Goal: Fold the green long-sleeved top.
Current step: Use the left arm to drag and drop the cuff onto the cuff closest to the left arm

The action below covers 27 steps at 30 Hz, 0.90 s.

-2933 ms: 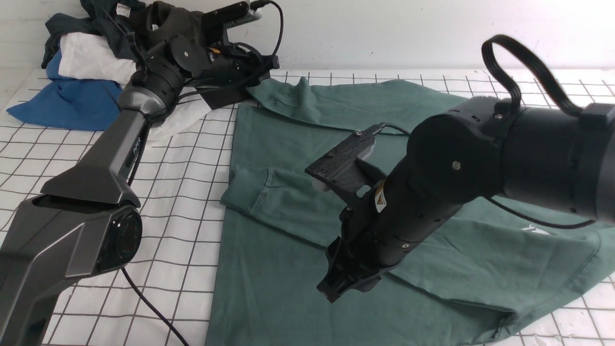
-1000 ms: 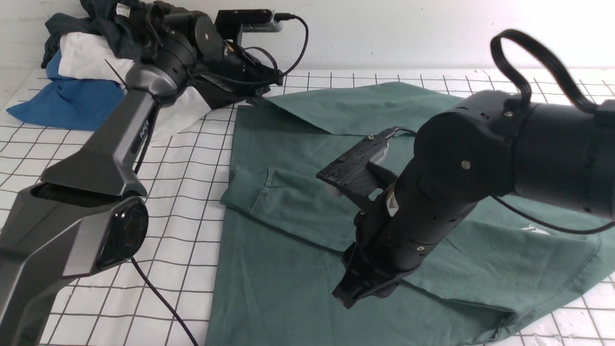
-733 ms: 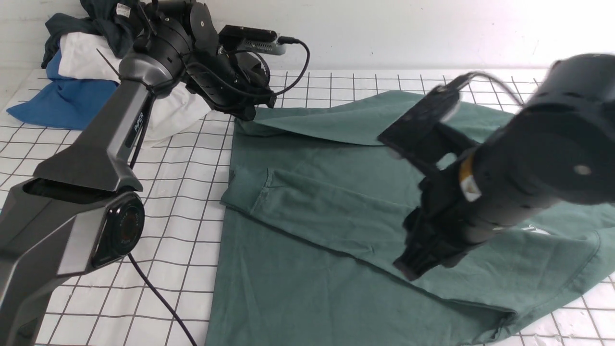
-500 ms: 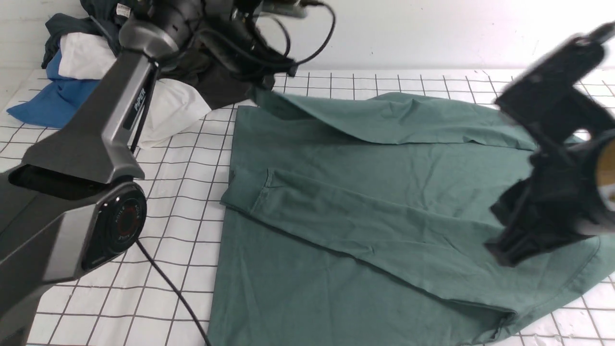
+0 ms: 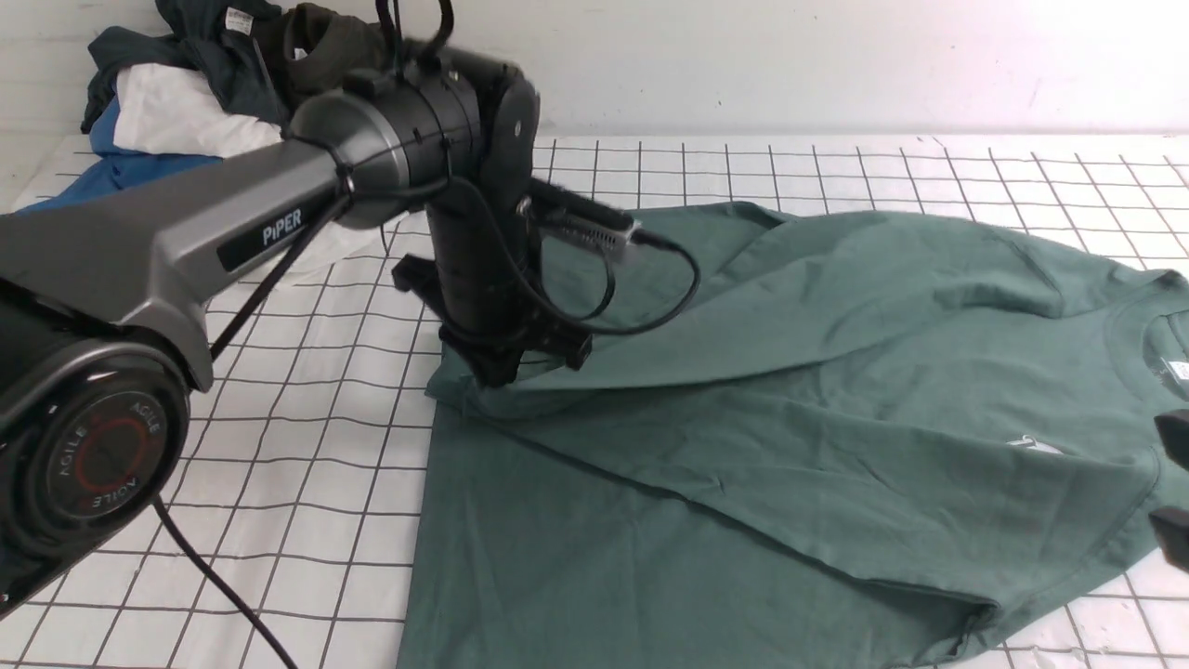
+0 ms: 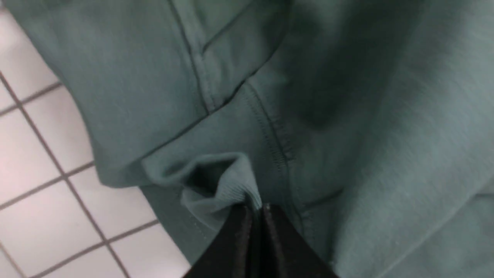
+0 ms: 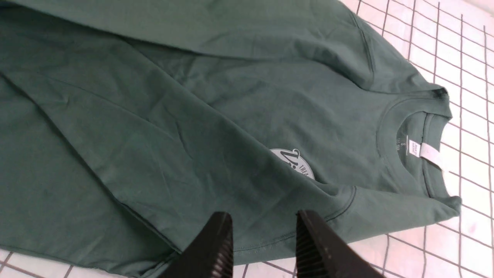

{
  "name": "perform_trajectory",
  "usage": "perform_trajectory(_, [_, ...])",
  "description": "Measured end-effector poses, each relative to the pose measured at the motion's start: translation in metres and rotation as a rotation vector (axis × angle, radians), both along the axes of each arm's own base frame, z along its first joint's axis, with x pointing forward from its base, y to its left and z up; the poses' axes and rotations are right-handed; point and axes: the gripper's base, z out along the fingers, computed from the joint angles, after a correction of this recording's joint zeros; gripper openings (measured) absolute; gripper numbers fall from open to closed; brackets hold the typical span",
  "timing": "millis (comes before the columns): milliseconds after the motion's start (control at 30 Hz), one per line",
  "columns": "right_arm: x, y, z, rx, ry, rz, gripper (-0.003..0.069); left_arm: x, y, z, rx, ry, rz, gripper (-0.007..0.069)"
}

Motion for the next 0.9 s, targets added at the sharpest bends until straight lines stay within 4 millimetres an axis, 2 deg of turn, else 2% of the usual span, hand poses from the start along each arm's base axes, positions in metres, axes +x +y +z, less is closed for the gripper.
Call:
perform_trajectory(167, [0.005,0.008,-0.012,-0.005,0.002,0.043,0.0225,-0.005,-0.010,0.000,0.001,-0.056,-0.030,0.0006])
perform_trajectory(233, [0.010,0.014,-0.017,-0.008,0.024,0.055,0.0195,-0.011,-0.019,0.013,0.028,-0.104,-0.066,0.0006])
perform_trajectory(367, [0.017,0.023,-0.028,-0.033,0.082,0.066,0.0088,-0.025,-0.028,0.037,0.080,-0.166,-0.092,0.0006])
perform_trajectory(467, [0.021,0.028,-0.034,-0.049,0.113,0.069,0.0013,-0.030,-0.027,0.038,0.121,-0.135,-0.068,0.0009])
perform_trajectory(533, [0.024,0.031,-0.038,-0.057,0.124,0.074,-0.0006,-0.031,-0.026,0.031,0.138,-0.115,-0.059,0.0030])
perform_trajectory(600, [0.026,0.034,-0.040,-0.061,0.128,0.083,-0.0011,-0.030,-0.025,0.026,0.146,-0.103,-0.056,0.0070])
perform_trajectory(733, [0.029,0.037,-0.042,-0.074,0.127,0.114,-0.0013,-0.031,-0.024,0.026,0.159,-0.083,-0.058,0.0213])
perform_trajectory(767, [0.029,0.038,-0.043,-0.081,0.127,0.122,-0.0013,-0.032,-0.024,0.031,0.156,-0.091,-0.064,0.0275])
perform_trajectory(833, [0.030,0.039,-0.043,-0.086,0.130,0.126,-0.0013,-0.032,-0.024,0.037,0.148,-0.105,-0.067,0.0318])
perform_trajectory(867, [0.030,0.039,-0.044,-0.091,0.133,0.131,-0.0013,-0.034,-0.022,0.051,0.135,-0.135,-0.068,0.0386])
perform_trajectory(900, [0.031,0.040,-0.045,-0.092,0.135,0.131,-0.0014,-0.035,-0.021,0.058,0.132,-0.149,-0.068,0.0417])
